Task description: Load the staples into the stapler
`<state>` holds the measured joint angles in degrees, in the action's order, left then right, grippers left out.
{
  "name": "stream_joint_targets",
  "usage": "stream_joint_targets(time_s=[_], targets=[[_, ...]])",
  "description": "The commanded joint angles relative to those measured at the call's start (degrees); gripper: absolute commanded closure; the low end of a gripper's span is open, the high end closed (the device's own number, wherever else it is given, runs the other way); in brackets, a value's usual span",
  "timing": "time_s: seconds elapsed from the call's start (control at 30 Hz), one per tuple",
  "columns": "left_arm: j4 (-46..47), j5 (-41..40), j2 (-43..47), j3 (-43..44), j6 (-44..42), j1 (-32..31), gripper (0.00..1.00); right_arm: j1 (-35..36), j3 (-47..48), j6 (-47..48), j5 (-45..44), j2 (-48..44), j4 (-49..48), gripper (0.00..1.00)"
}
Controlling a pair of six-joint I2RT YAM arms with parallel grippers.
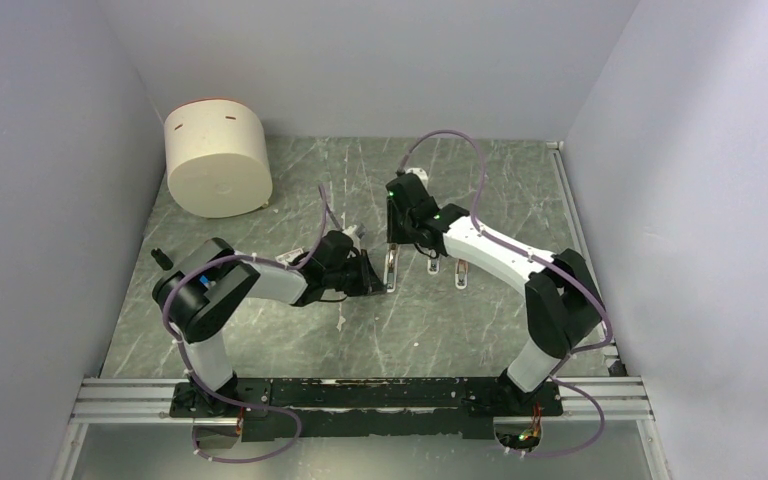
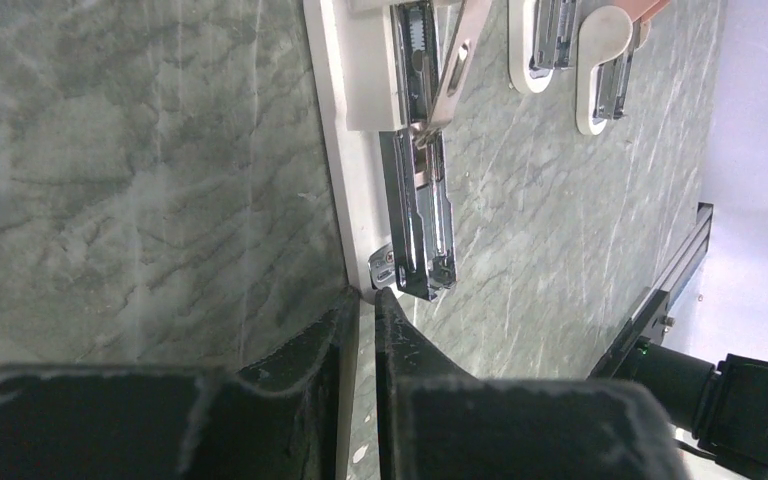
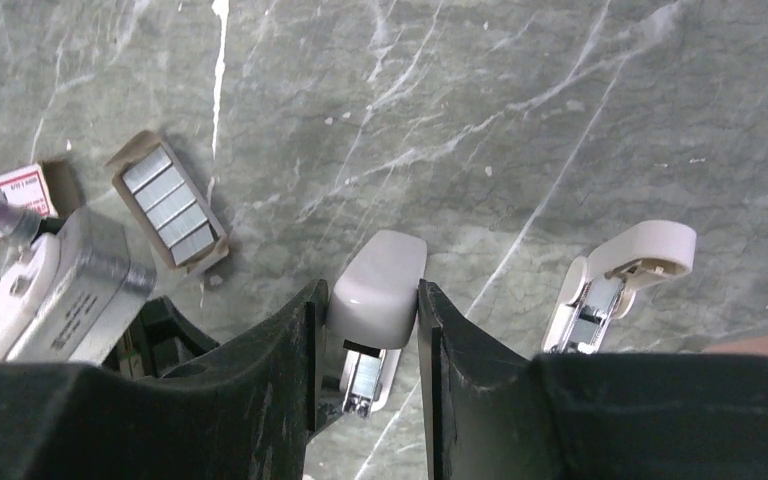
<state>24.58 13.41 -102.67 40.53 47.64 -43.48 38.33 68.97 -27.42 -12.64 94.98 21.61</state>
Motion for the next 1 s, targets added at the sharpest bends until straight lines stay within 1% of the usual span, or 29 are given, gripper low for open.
stream_joint_targets(time_s=[0.0, 0.3, 0.5, 0.7, 0.87, 0.97], targets=[[-2.4, -2.3, -3.4, -1.5, -0.3, 0.8, 0.85, 2.5, -1.4, -1.4, 3.1, -1.9, 3.8, 0.69], [-3.5, -2.0, -3.7, -1.1, -0.1, 1.0, 0.85, 6.3, -3.0, -4.8, -0.8, -2.8, 6.8, 0.71], [-3.7, -1.3, -3.6, -1.0, -0.1, 1.2, 0.85, 7.6, -4.9, -6.9, -1.0, -3.0, 6.7, 0.72], [-5.2, -1.3, -1.7, -0.2, -0.5, 1.4, 0.83, 9.4, -9.6, -9.2, -3.5, -4.2, 1.5, 0.73], [-6.8, -1.5, 0.0, 0.8, -0.9, 1.6, 0.83, 10.7, -12.1, -10.2, -6.3, -3.2, -2.4, 0.73], [-8.7, -1.9, 1.7, 1.3, -0.8, 2.3, 0.82, 11.4, -12.4, -11.0, -7.3, -1.9, -2.5, 0.73]])
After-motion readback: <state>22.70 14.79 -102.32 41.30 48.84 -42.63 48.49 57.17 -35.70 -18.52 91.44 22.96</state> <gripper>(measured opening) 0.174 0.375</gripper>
